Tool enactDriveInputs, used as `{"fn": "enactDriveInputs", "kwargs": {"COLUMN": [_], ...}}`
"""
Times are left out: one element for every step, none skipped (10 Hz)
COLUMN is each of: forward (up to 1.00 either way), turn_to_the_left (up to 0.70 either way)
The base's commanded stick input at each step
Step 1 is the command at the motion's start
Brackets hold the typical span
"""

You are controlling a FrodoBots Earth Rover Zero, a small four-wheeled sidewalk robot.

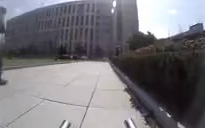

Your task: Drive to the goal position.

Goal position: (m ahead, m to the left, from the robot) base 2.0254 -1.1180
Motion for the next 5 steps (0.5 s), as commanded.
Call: {"fn": "enactDriveInputs", "kwargs": {"forward": [0.70,0.70,0.70,0.70,0.70], "turn_to_the_left": [-0.05,0.00,0.00,-0.02,-0.22]}}
